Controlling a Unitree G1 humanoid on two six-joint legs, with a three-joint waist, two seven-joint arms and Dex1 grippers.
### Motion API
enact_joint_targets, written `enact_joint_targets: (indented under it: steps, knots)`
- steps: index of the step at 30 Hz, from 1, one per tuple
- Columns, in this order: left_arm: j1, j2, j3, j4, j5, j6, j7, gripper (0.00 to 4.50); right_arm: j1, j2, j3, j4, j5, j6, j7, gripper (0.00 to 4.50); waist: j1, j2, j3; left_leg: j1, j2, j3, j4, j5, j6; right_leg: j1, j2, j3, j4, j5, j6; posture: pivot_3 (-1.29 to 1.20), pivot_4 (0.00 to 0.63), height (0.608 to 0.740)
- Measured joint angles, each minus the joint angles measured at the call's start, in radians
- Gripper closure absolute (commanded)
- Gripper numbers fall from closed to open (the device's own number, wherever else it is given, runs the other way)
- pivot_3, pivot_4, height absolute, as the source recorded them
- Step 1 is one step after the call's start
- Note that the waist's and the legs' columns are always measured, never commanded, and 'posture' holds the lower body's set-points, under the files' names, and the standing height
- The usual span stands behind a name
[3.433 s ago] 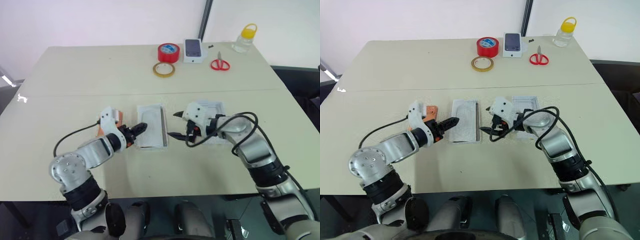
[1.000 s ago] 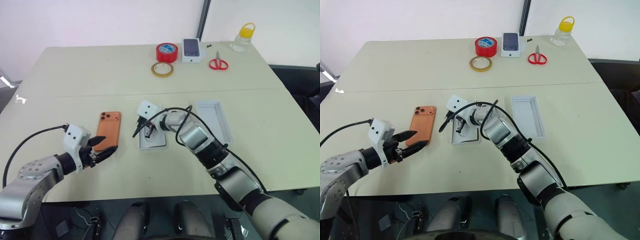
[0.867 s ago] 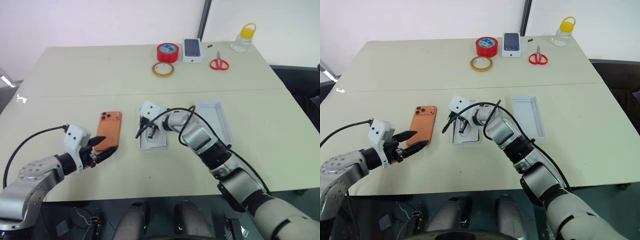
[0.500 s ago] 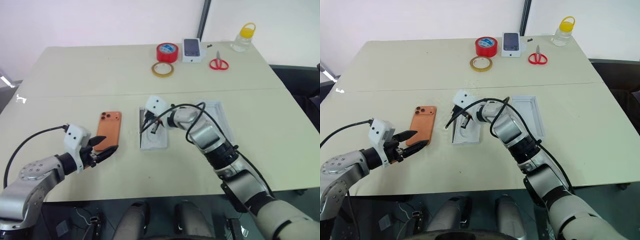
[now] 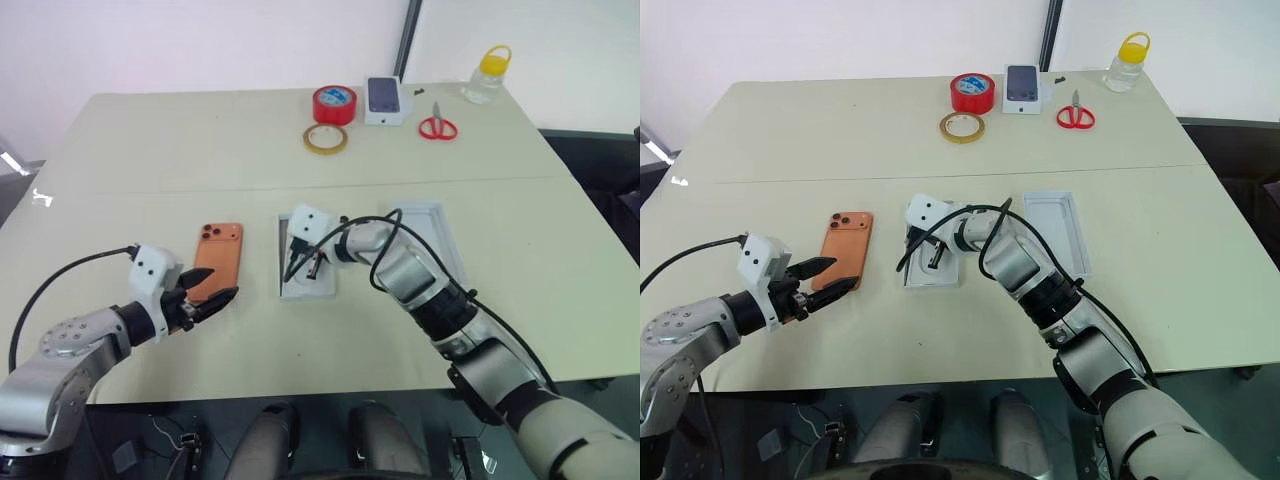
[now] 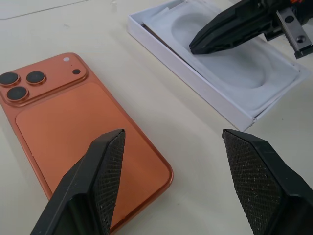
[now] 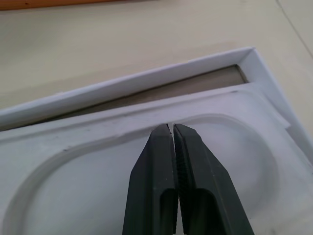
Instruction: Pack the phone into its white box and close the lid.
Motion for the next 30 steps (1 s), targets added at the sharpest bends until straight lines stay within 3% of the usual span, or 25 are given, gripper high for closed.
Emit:
enact_joint_targets:
  steps: [19,29,30]
  knots:
    - [0.020,0.000,0.005,-0.019,-0.032,0.001,0.004,1.18,-0.017,0.044,0.010,0.048,-0.018,-0.053,0.032,4.33,-0.001,0.000,0.000,0.000,0.000,0.000,0.000,0.000,0.000,0.000,0.000,0.000,0.000,0.000,0.000,0.00,0.150,0.740]
    - [-0.024,-0.014,0.056,0.022,-0.046,0.025,0.067,1.18,-0.018,0.011,-0.078,-0.055,-0.013,-0.023,0.001,4.33,-0.001,0.000,0.000,0.000,0.000,0.000,0.000,0.000,0.000,0.000,0.000,0.000,0.000,0.000,0.000,0.00,0.150,0.740]
    - [-0.050,-0.028,0.071,0.041,-0.058,0.050,0.098,0.92,-0.018,0.023,-0.083,-0.064,-0.008,-0.007,0.001,4.35,-0.001,0.000,0.000,0.000,0.000,0.000,0.000,0.000,0.000,0.000,0.000,0.000,0.000,0.000,0.000,0.00,0.150,0.740]
